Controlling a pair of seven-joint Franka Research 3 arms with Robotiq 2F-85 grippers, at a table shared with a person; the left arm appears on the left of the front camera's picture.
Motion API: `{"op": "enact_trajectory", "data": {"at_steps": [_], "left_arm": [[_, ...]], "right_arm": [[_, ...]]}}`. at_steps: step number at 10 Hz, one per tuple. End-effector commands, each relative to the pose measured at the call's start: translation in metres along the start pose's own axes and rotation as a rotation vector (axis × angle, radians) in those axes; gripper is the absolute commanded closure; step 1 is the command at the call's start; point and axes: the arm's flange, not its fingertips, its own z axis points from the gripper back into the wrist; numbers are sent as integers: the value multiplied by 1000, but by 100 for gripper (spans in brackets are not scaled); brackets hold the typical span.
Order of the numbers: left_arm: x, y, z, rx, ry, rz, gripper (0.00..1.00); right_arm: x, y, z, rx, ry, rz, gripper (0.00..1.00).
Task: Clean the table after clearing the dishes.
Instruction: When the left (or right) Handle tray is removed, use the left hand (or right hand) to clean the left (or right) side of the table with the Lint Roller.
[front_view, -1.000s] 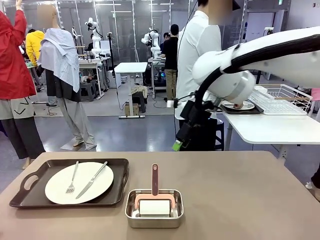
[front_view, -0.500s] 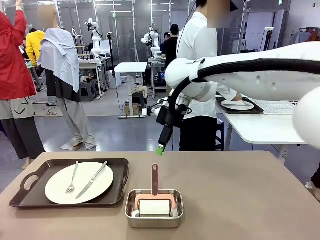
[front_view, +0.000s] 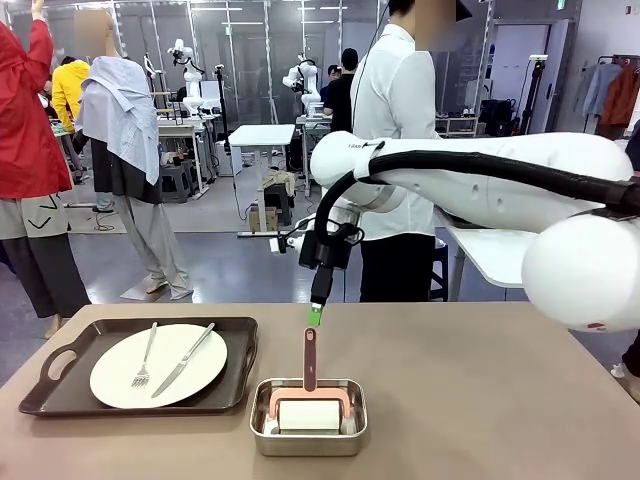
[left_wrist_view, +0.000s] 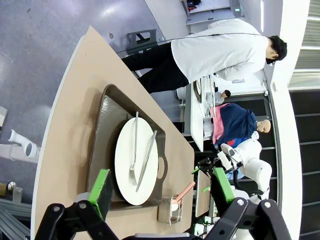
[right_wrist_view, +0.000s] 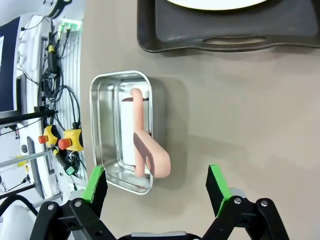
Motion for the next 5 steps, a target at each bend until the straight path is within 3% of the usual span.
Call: {"op": "enact_trajectory", "data": {"at_steps": [1, 5], "left_arm": [[-2, 0, 2, -10, 1, 1, 0], [-2, 0, 2, -10, 1, 1, 0]], "right_arm": [[21, -3, 0, 29, 52, -12, 0], [27, 7, -30, 81, 155, -10, 0]]}}
